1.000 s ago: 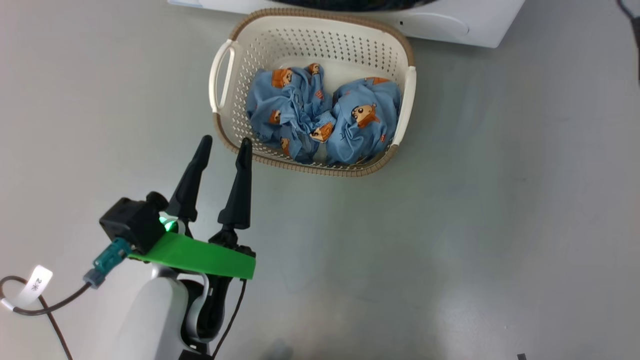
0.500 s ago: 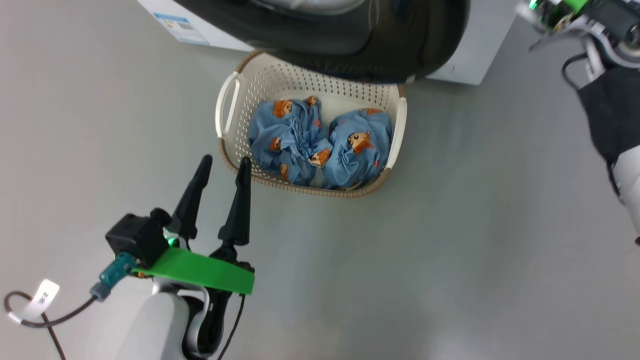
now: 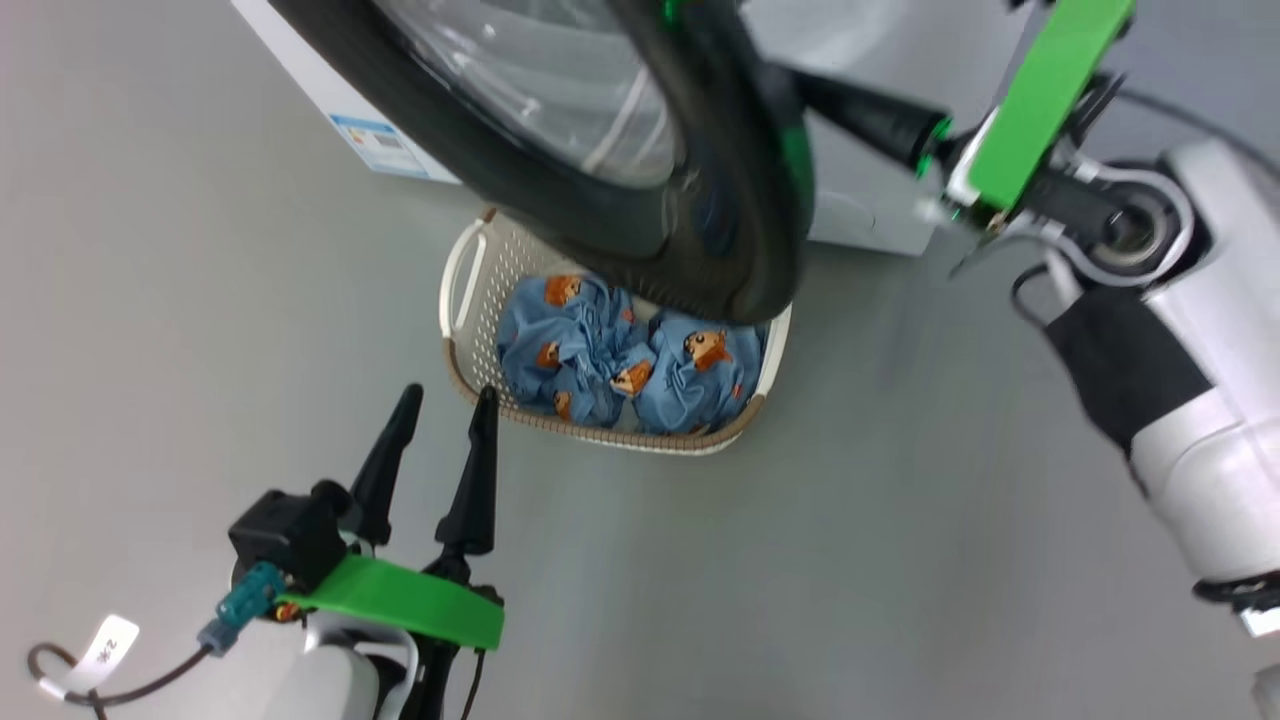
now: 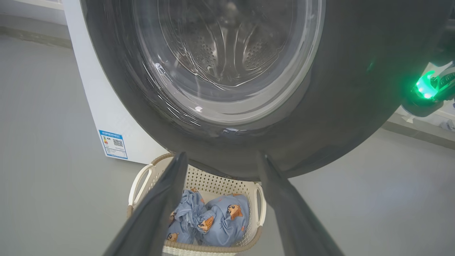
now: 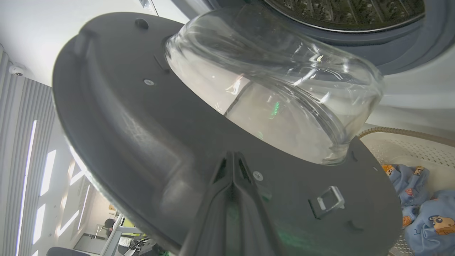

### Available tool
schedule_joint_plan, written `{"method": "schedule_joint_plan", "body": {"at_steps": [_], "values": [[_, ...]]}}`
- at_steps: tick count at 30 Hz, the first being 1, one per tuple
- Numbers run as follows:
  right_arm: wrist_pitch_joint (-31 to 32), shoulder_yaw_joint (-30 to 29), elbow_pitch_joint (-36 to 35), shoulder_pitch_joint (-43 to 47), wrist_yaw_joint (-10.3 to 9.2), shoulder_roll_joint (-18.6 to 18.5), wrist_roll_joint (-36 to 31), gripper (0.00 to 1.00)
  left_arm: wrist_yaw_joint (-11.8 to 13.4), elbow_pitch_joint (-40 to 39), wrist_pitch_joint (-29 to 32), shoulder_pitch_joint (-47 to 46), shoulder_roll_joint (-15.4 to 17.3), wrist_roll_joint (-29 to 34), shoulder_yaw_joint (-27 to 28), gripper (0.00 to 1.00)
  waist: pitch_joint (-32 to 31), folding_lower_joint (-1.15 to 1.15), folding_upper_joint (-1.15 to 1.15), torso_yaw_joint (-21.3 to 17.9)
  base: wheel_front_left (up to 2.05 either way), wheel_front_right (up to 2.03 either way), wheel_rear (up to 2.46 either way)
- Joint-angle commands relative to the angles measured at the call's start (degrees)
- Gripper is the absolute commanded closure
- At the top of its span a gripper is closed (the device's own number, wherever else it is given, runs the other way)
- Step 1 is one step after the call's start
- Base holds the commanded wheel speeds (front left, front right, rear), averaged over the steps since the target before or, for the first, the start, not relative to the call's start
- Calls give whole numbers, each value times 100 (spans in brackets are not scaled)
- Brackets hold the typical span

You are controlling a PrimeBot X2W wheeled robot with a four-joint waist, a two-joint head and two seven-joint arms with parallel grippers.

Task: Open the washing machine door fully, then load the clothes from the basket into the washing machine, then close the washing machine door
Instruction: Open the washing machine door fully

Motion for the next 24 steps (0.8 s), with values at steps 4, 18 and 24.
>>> {"method": "schedule_joint_plan", "body": {"at_steps": [4,18,24], "values": [[118,173,-289,391,9,253,91,100,-9,-69,-36,208,150,96,253,0,-403,0,0,-6,0,0,0],[204,400,-556,952,9,462,94,100,-9,-61,-36,449,150,115,253,0,-789,0,0,235,0,0,0],[174,470,-538,1065,9,567,63,100,-9,-78,-36,490,150,96,231,0,-846,0,0,358,0,0,0]]}}
